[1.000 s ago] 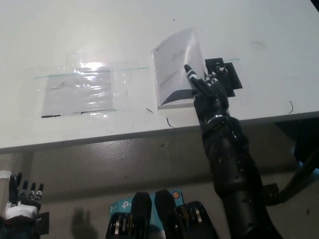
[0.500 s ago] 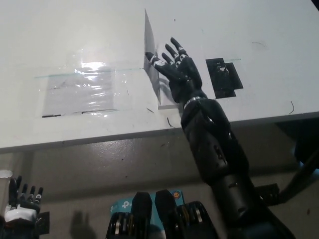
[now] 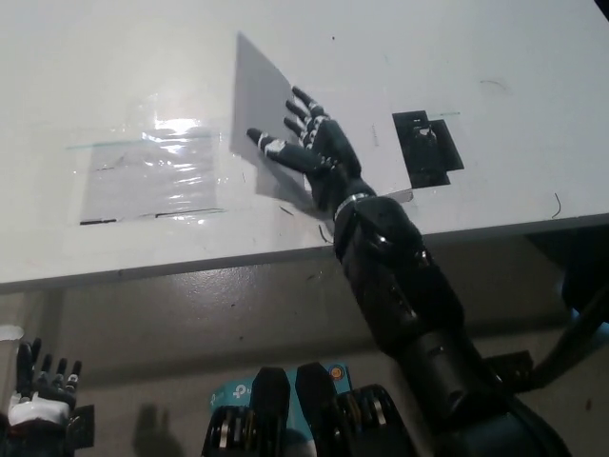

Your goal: The robot uses its right hand to slide under the cover of the book kept in the middle of the desk and open it

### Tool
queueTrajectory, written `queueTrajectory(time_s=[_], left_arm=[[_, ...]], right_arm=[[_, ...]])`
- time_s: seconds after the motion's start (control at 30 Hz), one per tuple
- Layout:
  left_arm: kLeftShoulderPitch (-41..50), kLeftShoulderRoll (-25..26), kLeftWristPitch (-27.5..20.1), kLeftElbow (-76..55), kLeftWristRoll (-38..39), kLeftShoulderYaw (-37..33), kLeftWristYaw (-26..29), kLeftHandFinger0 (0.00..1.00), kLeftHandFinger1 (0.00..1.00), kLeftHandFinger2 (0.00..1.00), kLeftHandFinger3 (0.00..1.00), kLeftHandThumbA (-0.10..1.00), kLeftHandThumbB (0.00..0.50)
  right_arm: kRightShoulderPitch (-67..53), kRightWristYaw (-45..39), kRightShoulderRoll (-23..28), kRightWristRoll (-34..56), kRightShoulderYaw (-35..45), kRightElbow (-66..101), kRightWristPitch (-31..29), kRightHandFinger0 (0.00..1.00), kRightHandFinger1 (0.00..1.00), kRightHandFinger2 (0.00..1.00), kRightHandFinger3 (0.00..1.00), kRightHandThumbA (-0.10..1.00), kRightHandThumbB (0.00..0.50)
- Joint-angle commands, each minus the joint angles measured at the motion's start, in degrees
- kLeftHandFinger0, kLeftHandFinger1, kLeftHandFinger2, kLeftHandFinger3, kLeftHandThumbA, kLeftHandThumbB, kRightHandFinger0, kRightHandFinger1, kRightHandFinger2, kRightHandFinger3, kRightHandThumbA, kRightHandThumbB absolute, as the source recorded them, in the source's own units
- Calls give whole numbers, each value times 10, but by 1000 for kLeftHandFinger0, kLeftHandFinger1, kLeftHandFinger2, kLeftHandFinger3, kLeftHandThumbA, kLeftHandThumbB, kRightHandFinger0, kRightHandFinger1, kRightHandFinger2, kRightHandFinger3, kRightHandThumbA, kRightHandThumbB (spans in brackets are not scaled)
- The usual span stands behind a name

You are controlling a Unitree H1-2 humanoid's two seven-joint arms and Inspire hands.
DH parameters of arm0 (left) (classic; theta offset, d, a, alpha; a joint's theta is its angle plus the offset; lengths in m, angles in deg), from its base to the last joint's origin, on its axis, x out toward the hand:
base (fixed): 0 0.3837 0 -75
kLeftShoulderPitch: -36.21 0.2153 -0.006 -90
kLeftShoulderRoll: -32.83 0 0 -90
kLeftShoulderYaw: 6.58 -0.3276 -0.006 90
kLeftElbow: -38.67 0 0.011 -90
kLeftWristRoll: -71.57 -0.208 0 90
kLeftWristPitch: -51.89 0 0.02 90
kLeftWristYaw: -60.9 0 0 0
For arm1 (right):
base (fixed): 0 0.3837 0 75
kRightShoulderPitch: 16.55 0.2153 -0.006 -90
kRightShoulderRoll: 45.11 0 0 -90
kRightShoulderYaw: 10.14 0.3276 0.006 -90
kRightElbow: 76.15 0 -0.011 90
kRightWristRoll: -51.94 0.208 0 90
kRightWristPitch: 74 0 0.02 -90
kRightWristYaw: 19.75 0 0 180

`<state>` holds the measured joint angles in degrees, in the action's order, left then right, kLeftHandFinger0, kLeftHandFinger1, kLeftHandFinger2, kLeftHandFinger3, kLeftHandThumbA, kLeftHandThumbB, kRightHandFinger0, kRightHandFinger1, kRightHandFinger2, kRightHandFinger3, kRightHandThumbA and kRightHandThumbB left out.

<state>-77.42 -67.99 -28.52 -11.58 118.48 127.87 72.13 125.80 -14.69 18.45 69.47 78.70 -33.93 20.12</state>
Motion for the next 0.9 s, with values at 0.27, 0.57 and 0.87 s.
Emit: queueTrajectory(time_s=[0.27,0.57,0.87], left_arm=[[-7,10,0,-12,2,-5,9,1000,1000,1000,1000,843,0],[-2,13,-3,-9,-3,-11,-2,1000,1000,1000,1000,863,0],[-3,11,-1,-15,3,-6,9,1000,1000,1000,1000,845,0]], right_arm=[[34,-32,-20,-75,-40,-72,-57,828,1000,1000,1000,889,108],[56,-52,-17,-127,-94,-148,-79,710,957,1000,1000,792,139],[48,-42,-9,-112,-53,-127,-65,744,1000,1000,1000,830,116]])
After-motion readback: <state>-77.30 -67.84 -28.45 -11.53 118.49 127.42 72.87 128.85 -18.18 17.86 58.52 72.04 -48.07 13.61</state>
